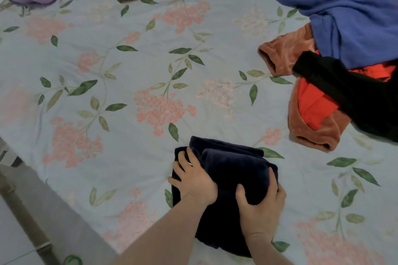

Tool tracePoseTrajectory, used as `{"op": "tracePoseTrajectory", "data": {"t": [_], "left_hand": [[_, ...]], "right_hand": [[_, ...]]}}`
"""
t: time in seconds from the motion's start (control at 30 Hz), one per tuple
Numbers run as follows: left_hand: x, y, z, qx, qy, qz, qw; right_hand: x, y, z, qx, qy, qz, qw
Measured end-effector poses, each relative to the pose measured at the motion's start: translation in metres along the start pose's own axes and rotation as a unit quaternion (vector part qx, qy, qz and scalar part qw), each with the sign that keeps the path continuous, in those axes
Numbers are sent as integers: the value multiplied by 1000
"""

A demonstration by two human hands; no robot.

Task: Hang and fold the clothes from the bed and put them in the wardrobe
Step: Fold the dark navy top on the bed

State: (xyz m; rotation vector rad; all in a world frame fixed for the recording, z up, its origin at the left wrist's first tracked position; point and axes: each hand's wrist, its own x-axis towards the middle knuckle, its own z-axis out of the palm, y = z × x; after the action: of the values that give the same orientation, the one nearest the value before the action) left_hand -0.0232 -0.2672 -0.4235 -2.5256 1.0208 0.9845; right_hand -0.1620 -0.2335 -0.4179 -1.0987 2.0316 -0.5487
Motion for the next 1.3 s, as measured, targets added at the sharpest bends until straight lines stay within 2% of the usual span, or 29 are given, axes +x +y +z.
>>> {"op": "tracePoseTrajectory", "data": {"t": [0.2,0.27,0.33,0.43,0.57,0.63,0.67,0.8,0.9,0.97,1.03,1.13,1.3], "left_hand": [[-23,-10,2,-119,67,14,991],[-38,-16,-4,-169,44,-24,984],[-50,-27,-8,-238,-15,-39,970],[-79,-46,-25,-405,-107,-6,908],[-159,-79,-58,-482,-144,5,864],[-202,-97,-67,-543,-158,23,824],[-221,-107,-72,-557,-152,32,816],[-298,-146,-110,-556,-111,49,822],[-362,-184,-133,-582,-91,55,806],[-414,-208,-151,-617,-68,61,782],[-473,-226,-167,-636,-70,69,765],[-531,-252,-188,-636,-72,76,765],[-558,-285,-198,-659,-14,64,749]], "right_hand": [[-4,1,-14,58,-4,-22,998],[-4,2,-27,107,-42,-17,993],[-4,2,-47,158,-124,9,980],[-17,-12,-87,179,-215,41,959],[-66,-28,-146,190,-246,77,947],[-101,-39,-181,194,-258,87,942],[-120,-46,-200,200,-263,90,940],[-205,-80,-274,203,-290,83,932],[-266,-113,-317,184,-320,33,929],[-301,-134,-337,178,-342,4,923],[-329,-146,-349,175,-359,-17,917],[-364,-160,-354,166,-395,-37,903],[-402,-182,-341,148,-423,-76,891]]}}
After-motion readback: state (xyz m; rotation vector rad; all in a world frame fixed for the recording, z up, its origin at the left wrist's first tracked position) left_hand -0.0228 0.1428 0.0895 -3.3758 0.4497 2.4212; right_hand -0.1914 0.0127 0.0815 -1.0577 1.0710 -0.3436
